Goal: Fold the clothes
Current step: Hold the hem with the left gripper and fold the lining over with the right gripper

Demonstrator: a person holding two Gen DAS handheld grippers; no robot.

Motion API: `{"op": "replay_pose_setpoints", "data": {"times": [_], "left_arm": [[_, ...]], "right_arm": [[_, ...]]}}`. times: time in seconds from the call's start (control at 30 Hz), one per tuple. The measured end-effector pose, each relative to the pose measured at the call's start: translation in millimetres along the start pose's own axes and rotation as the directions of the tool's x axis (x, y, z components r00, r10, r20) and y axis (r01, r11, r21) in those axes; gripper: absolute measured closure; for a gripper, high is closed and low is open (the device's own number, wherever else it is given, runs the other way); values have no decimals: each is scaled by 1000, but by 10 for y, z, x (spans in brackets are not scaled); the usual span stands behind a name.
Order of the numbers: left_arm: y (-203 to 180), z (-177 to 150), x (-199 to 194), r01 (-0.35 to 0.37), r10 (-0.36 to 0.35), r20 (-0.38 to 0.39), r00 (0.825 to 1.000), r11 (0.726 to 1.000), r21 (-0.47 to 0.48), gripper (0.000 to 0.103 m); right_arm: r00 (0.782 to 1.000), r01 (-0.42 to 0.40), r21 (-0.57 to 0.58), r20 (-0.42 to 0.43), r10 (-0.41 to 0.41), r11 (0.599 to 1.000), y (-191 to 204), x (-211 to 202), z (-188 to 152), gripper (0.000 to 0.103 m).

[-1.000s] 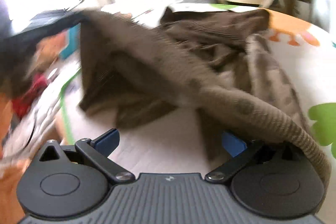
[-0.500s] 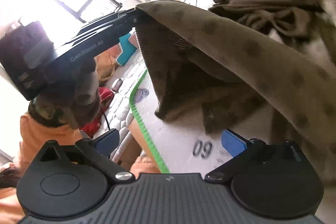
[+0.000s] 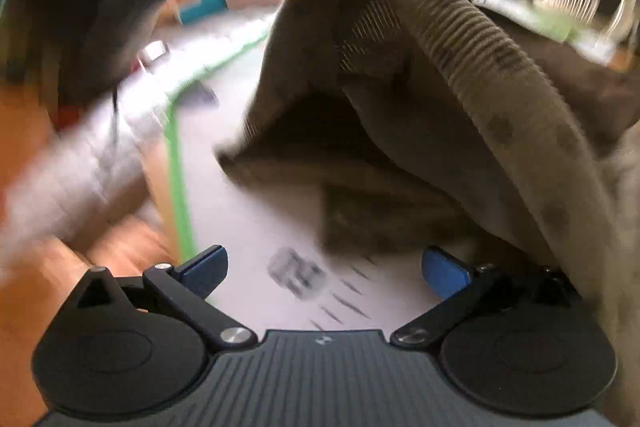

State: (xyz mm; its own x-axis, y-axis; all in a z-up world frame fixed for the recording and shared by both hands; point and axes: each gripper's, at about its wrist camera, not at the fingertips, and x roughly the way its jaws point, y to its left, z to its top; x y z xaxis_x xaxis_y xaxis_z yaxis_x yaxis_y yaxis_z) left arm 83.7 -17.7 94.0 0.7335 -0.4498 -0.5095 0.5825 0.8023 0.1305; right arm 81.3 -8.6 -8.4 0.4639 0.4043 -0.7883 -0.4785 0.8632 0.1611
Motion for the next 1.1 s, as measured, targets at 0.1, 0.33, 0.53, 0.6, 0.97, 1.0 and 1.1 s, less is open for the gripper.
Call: {"op": "replay_pose_setpoints", "data": {"times": [0.1,0.33,0.53,0.6,0.97,1.0,1.1], "left_arm": [[-17,1,46,4,-4,-3,1000,1000,-4,94],[-38,-7,36,-7,7,-5,1000,1000,-1,94],[-15,5,15,-12,12,4,1000,1000,-8,94],[-21,6,17,-9,9,5,1000,1000,-10,93],[3,-23,18,2,-2,4,1000,1000,-23,90],[8,-24,17,1,0,4,1000,1000,-25,90],[14,-25,15,0,0,2,1000,1000,-26,90]], "right_arm": [[996,84,0,35,-84,996,32,0,-221,0],[978,199,-23,76,-196,980,231,43,-267,0],[936,314,-143,210,-281,939,424,-32,-252,12],[956,251,-158,193,-219,955,428,-12,-220,37],[978,152,-121,164,-131,981,213,48,-20,89],[977,153,-119,167,-132,981,188,25,-17,91],[971,170,-111,188,-148,979,176,-30,-42,97]]}}
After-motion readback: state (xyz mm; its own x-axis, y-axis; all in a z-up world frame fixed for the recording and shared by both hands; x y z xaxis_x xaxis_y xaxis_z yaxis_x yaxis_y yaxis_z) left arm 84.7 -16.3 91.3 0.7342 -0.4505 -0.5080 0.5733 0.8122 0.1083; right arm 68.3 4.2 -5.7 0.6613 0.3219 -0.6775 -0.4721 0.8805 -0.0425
